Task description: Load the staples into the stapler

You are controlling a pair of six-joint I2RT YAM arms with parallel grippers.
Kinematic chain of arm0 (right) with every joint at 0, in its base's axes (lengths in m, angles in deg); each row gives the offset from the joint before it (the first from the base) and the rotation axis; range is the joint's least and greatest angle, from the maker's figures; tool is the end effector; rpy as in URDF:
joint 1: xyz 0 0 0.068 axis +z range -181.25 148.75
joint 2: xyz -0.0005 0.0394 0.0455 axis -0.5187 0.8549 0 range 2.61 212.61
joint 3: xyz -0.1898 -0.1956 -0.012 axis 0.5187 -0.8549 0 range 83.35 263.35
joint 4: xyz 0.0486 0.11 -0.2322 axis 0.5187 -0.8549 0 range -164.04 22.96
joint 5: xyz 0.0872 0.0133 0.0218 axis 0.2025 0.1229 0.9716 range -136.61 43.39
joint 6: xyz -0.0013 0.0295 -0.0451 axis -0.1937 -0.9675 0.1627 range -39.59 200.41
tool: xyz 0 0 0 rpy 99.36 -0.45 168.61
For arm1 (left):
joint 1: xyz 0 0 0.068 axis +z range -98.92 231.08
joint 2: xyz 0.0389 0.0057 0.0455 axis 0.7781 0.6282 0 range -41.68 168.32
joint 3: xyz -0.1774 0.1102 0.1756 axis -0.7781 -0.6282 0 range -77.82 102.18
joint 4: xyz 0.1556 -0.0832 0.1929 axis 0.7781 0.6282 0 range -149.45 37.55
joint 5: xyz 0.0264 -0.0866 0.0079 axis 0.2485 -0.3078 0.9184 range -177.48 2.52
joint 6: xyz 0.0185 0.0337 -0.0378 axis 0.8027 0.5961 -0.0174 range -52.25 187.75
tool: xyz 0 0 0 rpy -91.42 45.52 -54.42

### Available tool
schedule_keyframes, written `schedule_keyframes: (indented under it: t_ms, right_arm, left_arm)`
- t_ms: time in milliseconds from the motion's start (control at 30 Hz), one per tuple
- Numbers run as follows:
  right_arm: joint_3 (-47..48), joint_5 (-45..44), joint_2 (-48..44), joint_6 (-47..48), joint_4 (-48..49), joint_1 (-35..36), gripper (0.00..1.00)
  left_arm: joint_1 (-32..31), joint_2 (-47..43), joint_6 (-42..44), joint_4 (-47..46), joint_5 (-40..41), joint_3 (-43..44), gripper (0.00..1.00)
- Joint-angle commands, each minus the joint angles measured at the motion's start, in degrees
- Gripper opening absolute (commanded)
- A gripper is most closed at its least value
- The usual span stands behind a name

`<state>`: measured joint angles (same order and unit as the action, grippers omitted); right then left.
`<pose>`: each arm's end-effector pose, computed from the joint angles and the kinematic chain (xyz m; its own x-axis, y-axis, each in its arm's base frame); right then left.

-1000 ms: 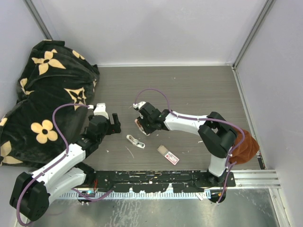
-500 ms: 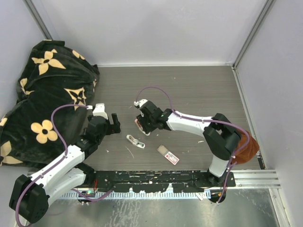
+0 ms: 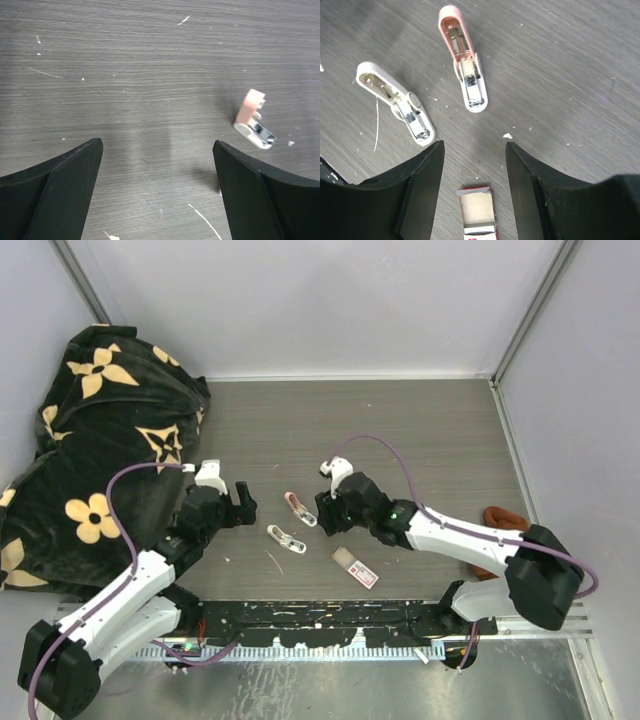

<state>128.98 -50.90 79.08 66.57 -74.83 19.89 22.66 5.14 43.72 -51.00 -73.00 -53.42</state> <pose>0.1808 0.2203 0.2277 -0.5573 -0.3115 -0.7697 -0.6246 0.7680 0.1415 0.1641 -0.0787 0.2124 -0.5229 -0.1654 -0.8362 0.0649 0.9704 -0.2325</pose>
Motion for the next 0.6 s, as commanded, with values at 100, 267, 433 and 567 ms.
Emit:
schedule_keyframes:
  t_ms: [100,267,433,567]
  right_arm:
    - [-13.74,4.27,-5.23,-0.43,24.01,5.56,0.59]
    - [-13.50,2.90,1.15,2.06,29.85,9.12,0.55]
    - [-12.12,2.38,6.53,4.92,33.79,11.14,0.53]
    - [-11.24,1.97,9.55,6.30,35.02,11.83,0.50]
  left_arm:
    - [0.11,-5.48,-9.49,7.88,-12.91,4.30,0.95]
    - [0.12,-3.41,-15.32,7.87,-21.89,3.02,0.95]
    - [0.12,-1.74,-16.84,6.44,-24.04,1.64,0.95]
    - [0.10,-0.41,-16.60,5.51,-25.13,1.53,0.95]
